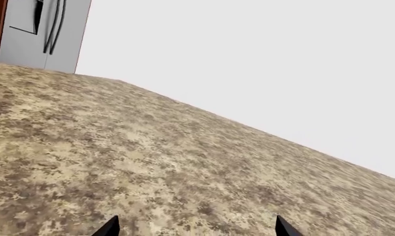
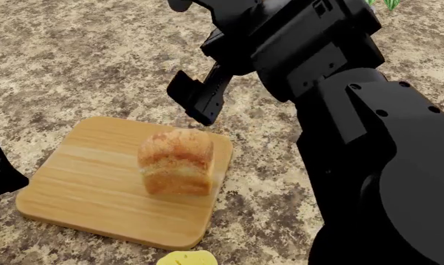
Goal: Place the bread and cheese on the cutting board.
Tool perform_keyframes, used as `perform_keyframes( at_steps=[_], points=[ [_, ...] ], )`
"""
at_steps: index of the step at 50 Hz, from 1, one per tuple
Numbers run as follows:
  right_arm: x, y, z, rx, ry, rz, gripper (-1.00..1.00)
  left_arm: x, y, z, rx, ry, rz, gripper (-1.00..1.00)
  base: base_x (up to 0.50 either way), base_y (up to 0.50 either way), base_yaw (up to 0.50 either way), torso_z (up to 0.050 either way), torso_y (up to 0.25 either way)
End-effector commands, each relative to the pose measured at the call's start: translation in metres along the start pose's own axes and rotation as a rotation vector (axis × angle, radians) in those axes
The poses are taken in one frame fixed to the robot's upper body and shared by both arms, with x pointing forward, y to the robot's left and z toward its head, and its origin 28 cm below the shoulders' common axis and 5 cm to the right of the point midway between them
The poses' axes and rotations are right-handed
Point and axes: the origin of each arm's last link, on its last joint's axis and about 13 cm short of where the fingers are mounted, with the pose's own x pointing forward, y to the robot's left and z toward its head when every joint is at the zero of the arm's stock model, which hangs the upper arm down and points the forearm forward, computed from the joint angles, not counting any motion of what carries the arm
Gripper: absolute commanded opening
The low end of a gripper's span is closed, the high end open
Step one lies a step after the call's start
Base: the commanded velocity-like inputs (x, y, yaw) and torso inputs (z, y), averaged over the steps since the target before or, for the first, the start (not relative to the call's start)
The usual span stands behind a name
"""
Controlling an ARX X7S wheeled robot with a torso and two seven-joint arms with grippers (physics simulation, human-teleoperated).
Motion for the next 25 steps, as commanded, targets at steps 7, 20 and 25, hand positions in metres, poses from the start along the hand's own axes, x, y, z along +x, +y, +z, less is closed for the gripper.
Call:
perform_keyframes(
  at_steps=[7,20,25],
  points=[
    [-0.019,-0.008,0.008,0.052,-0.117,-0.302,1.0,-0.017,-0.038,0.063,0.09,0.015,-0.223,1.0,0.0,0.0,0.0,0.0,0.0],
    [-0.031,-0.006,-0.007,0.073,-0.131,-0.433,1.0,-0.024,-0.055,0.099,0.202,0.153,-0.452,1.0,0.0,0.0,0.0,0.0,0.0],
    [-0.037,0.001,-0.016,0.091,-0.126,-0.449,1.0,-0.034,-0.059,0.106,0.218,0.18,-0.536,1.0,0.0,0.0,0.0,0.0,0.0]
  ],
)
